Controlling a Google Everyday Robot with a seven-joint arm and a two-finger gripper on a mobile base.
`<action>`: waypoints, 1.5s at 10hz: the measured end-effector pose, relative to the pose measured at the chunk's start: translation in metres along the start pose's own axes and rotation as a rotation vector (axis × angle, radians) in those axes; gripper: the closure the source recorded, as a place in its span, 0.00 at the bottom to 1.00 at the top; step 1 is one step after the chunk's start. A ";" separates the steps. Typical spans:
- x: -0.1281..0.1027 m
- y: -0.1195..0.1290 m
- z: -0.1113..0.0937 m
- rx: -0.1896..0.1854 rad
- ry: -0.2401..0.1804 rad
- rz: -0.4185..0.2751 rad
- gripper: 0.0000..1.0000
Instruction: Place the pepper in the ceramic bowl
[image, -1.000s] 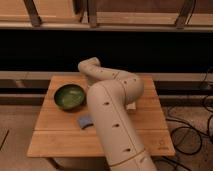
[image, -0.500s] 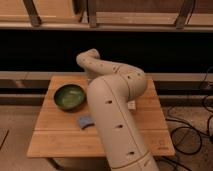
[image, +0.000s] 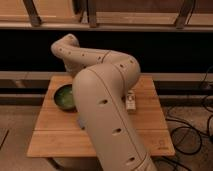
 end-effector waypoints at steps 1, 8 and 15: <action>-0.002 0.022 -0.002 -0.020 -0.008 -0.039 1.00; 0.007 0.066 0.004 -0.053 0.006 -0.111 0.65; 0.007 0.065 0.004 -0.053 0.006 -0.110 0.20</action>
